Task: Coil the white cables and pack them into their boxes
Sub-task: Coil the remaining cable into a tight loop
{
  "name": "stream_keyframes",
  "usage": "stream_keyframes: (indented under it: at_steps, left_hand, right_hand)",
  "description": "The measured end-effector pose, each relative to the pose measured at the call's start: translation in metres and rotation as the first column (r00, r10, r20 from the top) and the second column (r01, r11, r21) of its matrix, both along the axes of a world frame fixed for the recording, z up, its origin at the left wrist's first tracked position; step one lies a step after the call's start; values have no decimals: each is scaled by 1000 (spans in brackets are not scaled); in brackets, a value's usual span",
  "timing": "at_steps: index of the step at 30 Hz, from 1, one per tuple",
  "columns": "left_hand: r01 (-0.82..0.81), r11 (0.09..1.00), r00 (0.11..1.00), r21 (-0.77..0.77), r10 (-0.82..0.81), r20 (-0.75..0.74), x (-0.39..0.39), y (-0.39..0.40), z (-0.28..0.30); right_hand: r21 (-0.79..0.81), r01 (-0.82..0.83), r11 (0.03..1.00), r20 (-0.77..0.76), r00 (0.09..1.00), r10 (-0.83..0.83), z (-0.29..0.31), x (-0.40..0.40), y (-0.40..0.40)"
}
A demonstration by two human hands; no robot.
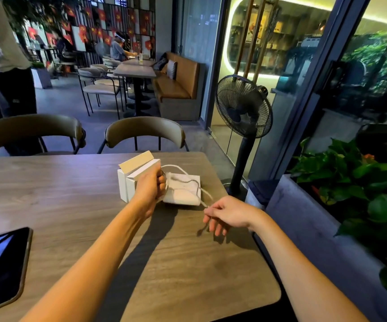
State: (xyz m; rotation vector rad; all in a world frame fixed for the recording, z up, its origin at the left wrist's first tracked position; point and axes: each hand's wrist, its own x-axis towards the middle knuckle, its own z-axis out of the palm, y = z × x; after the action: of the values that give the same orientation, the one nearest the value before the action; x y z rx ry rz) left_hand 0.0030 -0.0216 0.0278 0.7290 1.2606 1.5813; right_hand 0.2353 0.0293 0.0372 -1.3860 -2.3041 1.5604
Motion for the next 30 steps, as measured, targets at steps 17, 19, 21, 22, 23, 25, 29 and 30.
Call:
stream_keyframes:
  at_steps: [17,19,21,22,23,25,29,30]
  left_hand:
    - [460,878,839,135,-479,258,27,-16,31]
    - [486,838,751,247,-545,372,22,-18,31]
    - [478,805,691,351,-592,415,21,-18,32]
    - [435,813,695,387,-577,429,21,-18,34]
    - [374,832,713,410,-541,446,22,-18,38]
    - [228,886,784,403,-413,464,22,-14,41]
    - [115,950,951,289,-22,-308,16,-5,25]
    - [124,953,829,277,54,-556,16,-6,19]
  right_hand:
    - [548,281,788,-435,900,-18,15,-43,-16]
    - [325,351,878,-546,828,-129,14,-47,-19]
    - [147,394,907,-583,775,-242,11,-51,-22]
    - [53,387,921,-577,764,-288,9,-53,-24]
    - [-15,362,932,-536,784,-313,6,-54,-28]
    - [11,241,970,-367,904,-221,1,-55,-38]
    - [75,-91,993,-76,992,96,3,-55,-57]
    - [61,-113,992,-62,991,117,8,-53,-60]
